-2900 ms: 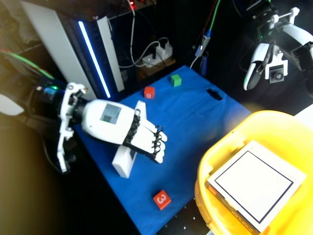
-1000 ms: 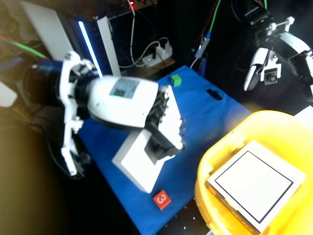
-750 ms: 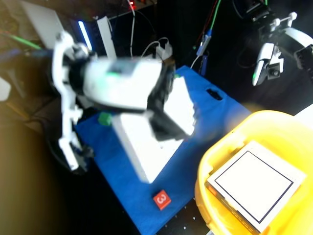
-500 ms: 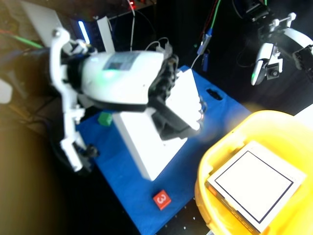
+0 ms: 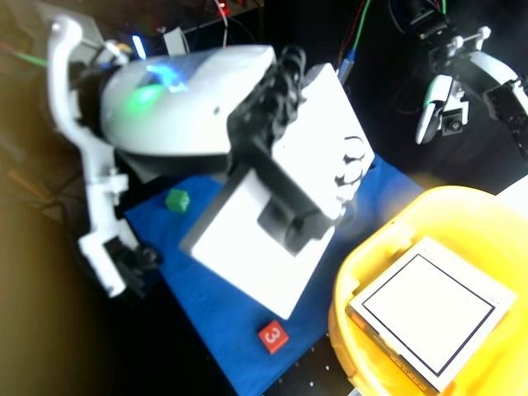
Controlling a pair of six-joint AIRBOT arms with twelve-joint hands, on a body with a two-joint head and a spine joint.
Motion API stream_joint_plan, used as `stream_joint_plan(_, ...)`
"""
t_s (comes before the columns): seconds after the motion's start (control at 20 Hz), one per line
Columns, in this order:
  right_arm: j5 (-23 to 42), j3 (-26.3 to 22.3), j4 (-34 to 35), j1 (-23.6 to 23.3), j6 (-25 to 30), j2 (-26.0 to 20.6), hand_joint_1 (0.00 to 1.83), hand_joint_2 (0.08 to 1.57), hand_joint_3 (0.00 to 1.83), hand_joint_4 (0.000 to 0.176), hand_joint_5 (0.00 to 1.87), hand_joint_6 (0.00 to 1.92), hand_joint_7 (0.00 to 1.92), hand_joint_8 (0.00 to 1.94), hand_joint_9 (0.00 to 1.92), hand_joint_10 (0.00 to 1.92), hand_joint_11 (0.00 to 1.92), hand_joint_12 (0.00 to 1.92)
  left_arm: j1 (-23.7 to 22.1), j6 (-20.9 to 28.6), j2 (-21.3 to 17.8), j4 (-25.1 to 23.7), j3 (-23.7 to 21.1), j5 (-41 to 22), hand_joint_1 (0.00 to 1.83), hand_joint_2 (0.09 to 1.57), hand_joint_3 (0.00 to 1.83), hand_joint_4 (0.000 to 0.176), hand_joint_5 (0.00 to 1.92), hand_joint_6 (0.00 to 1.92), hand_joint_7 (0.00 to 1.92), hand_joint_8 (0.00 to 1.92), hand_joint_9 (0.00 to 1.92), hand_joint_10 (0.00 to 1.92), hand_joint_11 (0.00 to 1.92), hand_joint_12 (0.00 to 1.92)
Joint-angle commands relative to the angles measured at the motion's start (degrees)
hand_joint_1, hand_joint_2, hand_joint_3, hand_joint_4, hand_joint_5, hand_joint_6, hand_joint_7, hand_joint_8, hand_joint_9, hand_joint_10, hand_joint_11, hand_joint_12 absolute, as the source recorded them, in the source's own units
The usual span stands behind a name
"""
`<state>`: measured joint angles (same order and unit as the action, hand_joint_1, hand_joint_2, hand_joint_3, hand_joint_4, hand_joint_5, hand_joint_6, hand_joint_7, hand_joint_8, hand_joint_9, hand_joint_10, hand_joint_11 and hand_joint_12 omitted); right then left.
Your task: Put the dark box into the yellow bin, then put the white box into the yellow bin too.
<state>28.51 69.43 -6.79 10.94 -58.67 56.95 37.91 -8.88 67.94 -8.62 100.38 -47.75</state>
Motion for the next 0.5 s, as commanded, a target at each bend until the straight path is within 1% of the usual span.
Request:
stream_joint_plan(0.0, 7.29, 0.25, 0.71, -1.26, -0.16, 0.22, 1.26, 1.05, 0.0, 0.0, 1.04, 0.8, 1.23, 0.66, 1.32, 0.18, 0.98, 1.02, -0.16, 0.36, -0.69, 3.02, -0.18, -7.48, 0.99, 0.87, 0.0, 0.086, 0.22, 0.0, 0.28, 0.0, 0.23, 0.0, 0.19, 0.01)
stream_joint_plan(0.05, 7.3, 0.39, 0.77, -1.34, -0.16, 0.27, 1.26, 1.05, 0.0, 0.0, 1.06, 0.77, 1.21, 0.69, 1.32, 0.16, 0.95, 1.06, 0.22, 0.3, -0.85, 3.52, -0.51, -8.04, 0.98, 0.89, 0.01, 0.076, 0.2, 0.0, 0.26, 0.0, 0.22, 0.0, 0.19, 0.01)
stream_joint_plan(0.1, 7.31, 0.68, 0.85, -1.4, -0.17, 0.44, 1.26, 1.04, 0.0, 0.0, 1.09, 0.74, 1.22, 0.65, 1.32, 0.14, 0.95, 1.03, 0.65, 0.02, -1.03, 4.34, -0.93, -8.9, 0.98, 0.9, 0.01, 0.073, 0.18, 0.0, 0.25, 0.0, 0.2, 0.0, 0.17, 0.01)
stream_joint_plan(0.15, 7.32, 1.21, 1.01, -1.54, -0.17, 0.76, 1.26, 1.04, 0.0, 0.0, 1.1, 0.71, 1.22, 0.67, 1.33, 0.14, 0.98, 1.04, 1.21, -0.48, -1.24, 5.24, -1.44, -9.84, 0.97, 0.91, 0.01, 0.083, 0.16, 0.0, 0.24, 0.0, 0.19, 0.0, 0.16, 0.0)
stream_joint_plan(0.2, 7.33, 1.65, 1.02, -1.61, -0.17, 1.08, 1.26, 1.04, 0.0, 0.0, 1.08, 0.74, 1.21, 0.67, 1.33, 0.12, 0.99, 1.02, 1.84, -1.26, -1.5, 6.19, -1.98, -10.73, 0.96, 0.91, 0.01, 0.093, 0.14, 0.0, 0.23, 0.0, 0.18, 0.0, 0.14, 0.0)
stream_joint_plan(0.25, 7.43, 2.52, 1.02, -1.65, -0.17, 1.93, 1.25, 1.05, 0.0, 0.0, 1.07, 0.76, 1.2, 0.7, 1.34, 0.12, 0.98, 1.06, 2.97, -1.99, -1.97, 7.65, -2.77, -12.17, 0.95, 0.91, 0.01, 0.104, 0.15, 0.01, 0.23, 0.0, 0.18, 0.0, 0.13, 0.0)
stream_joint_plan(0.3, 7.52, 3.11, 1.03, -1.68, -0.17, 2.71, 1.25, 1.05, 0.0, 0.0, 1.09, 0.74, 1.17, 0.74, 1.31, 0.1, 0.9, 1.11, 3.82, -2.32, -2.31, 8.79, -3.39, -13.31, 0.95, 0.91, 0.01, 0.117, 0.16, 0.01, 0.22, 0.0, 0.17, 0.0, 0.12, 0.0)
stream_joint_plan(0.35, 7.88, 4.23, 1.04, -1.71, -0.17, 3.94, 1.25, 1.05, 0.0, 0.0, 1.09, 0.73, 1.18, 0.74, 1.33, 0.1, 0.94, 1.09, 5.23, -2.87, -2.85, 10.47, -4.28, -14.97, 0.92, 0.91, 0.01, 0.126, 0.16, 0.01, 0.23, 0.0, 0.16, 0.0, 0.11, 0.0)
stream_joint_plan(0.4, 8.03, 5.2, 1.05, -1.71, -0.17, 5.09, 1.26, 1.05, 0.0, 0.0, 1.12, 0.64, 1.19, 0.77, 1.36, 0.11, 0.95, 1.13, 6.8, -3.2, -3.25, 12.17, -5.09, -16.77, 0.9, 0.9, 0.0, 0.133, 0.16, 0.01, 0.22, 0.0, 0.14, 0.0, 0.11, 0.0)
stream_joint_plan(0.45, 8.15, 5.57, 1.05, -1.71, -0.17, 5.46, 1.27, 1.04, 0.0, 0.0, 1.14, 0.56, 1.2, 0.78, 1.37, 0.12, 0.95, 1.17, 7.79, -3.46, -3.33, 13.26, -5.5, -17.9, 0.89, 0.89, 0.0, 0.132, 0.14, 0.0, 0.21, 0.0, 0.12, 0.0, 0.1, 0.0)
